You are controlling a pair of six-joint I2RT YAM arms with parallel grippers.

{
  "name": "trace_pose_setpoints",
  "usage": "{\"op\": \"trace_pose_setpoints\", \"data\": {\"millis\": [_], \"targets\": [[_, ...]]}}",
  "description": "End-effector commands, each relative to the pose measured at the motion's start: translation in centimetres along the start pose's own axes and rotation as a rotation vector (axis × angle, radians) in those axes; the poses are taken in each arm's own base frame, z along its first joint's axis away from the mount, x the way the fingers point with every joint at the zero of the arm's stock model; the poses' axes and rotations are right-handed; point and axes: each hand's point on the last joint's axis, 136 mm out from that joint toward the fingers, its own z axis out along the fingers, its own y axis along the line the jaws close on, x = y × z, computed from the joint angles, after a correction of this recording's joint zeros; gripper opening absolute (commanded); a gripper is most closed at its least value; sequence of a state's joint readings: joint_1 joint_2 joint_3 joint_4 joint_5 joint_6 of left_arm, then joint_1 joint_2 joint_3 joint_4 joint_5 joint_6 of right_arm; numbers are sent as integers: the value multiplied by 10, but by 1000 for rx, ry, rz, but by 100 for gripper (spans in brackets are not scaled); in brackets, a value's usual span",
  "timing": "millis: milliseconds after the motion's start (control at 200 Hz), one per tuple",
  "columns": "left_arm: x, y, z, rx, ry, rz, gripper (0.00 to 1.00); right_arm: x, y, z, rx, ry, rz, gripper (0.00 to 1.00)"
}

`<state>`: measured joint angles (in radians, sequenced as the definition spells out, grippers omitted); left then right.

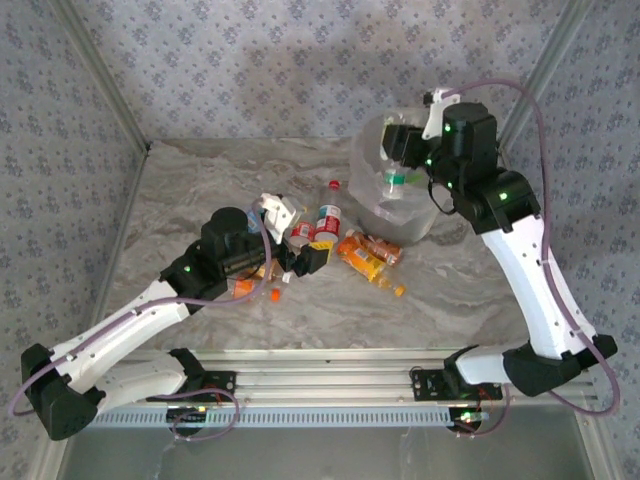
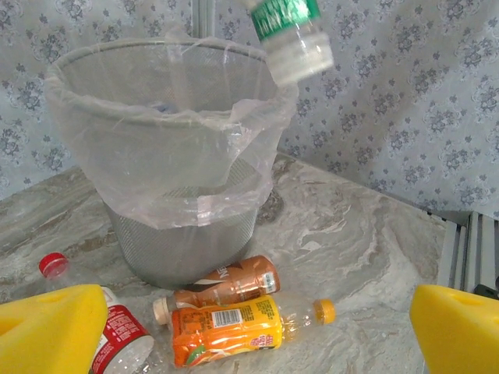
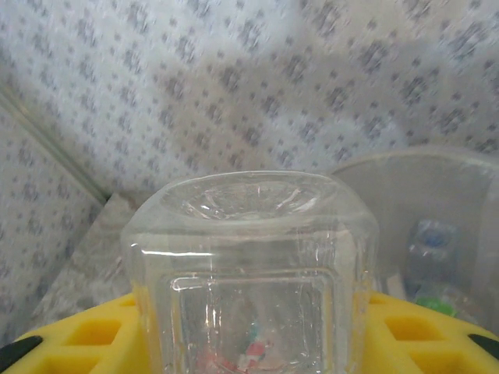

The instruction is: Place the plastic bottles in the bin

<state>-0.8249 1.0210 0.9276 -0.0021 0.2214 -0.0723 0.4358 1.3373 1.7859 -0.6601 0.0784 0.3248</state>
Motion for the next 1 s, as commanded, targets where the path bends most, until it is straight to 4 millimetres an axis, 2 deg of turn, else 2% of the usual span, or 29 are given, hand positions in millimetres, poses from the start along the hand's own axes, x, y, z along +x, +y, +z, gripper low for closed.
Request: {"op": "trace_pose_setpoints", "data": {"millis": [0,210,420,585,705,844,999], "targets": [[-10,-8,-6,25,-35,29,100,-38,-12,5,22,-115,45,45],[-1,-7,-3,4,-5,70,100,-54,-48,31,104,-179,133,45],[2,-8,-1,7,11,76,100,-51,-79,74,174,-196,167,45],[2,-8,-2,4,11,79,100,-23,-92,114,201,-136,207,45],[3,-8,-1,6,16,83,100,6,-99,141,205,-90,246,45],[5,-8,-1,2,23,92,100,40,-103,161,218,-31,277,45],[5,-7,-2,-3,29,102,100,72,-106,173,231,19,299,45]]}}
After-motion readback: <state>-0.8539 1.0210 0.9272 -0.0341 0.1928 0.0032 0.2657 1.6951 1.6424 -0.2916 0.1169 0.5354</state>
